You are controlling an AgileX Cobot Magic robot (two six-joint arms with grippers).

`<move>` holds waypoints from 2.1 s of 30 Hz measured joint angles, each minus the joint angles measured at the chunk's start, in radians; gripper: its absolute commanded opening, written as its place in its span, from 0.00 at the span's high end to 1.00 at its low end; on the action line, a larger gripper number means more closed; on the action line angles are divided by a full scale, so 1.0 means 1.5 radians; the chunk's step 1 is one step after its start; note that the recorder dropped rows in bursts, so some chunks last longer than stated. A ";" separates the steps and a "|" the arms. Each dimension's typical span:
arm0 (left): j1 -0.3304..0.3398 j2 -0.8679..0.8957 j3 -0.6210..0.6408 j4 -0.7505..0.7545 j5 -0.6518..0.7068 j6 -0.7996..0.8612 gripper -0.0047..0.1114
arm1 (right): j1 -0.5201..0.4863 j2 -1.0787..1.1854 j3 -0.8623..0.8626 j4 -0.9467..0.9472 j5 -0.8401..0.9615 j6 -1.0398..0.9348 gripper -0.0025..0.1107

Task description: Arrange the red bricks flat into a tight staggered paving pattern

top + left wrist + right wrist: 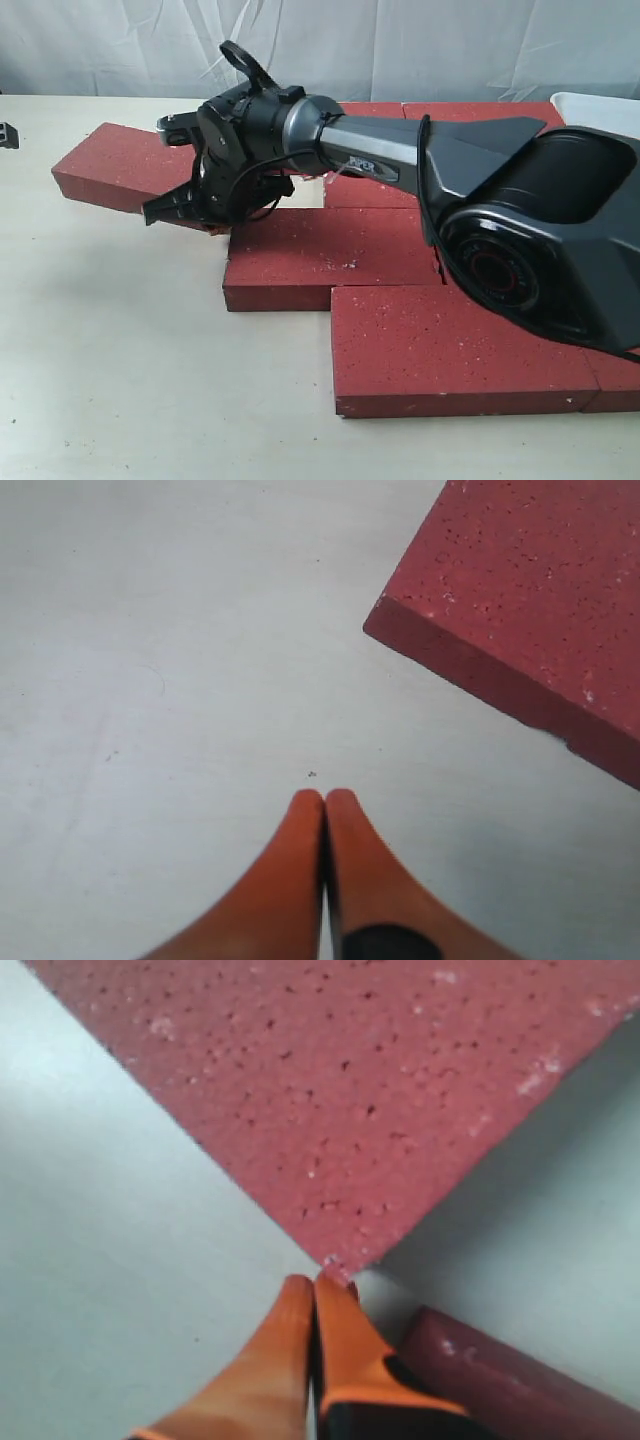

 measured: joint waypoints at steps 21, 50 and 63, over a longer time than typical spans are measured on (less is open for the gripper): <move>0.003 0.043 -0.078 0.001 0.023 0.016 0.96 | -0.018 -0.077 0.000 -0.018 -0.014 0.013 0.99; 0.005 0.362 -0.354 -0.140 0.107 0.123 0.96 | -0.018 -0.077 0.000 -0.091 -0.078 0.014 0.99; 0.005 0.362 -0.354 -0.138 0.200 0.130 0.96 | -0.018 -0.077 0.000 0.005 0.020 -0.072 0.99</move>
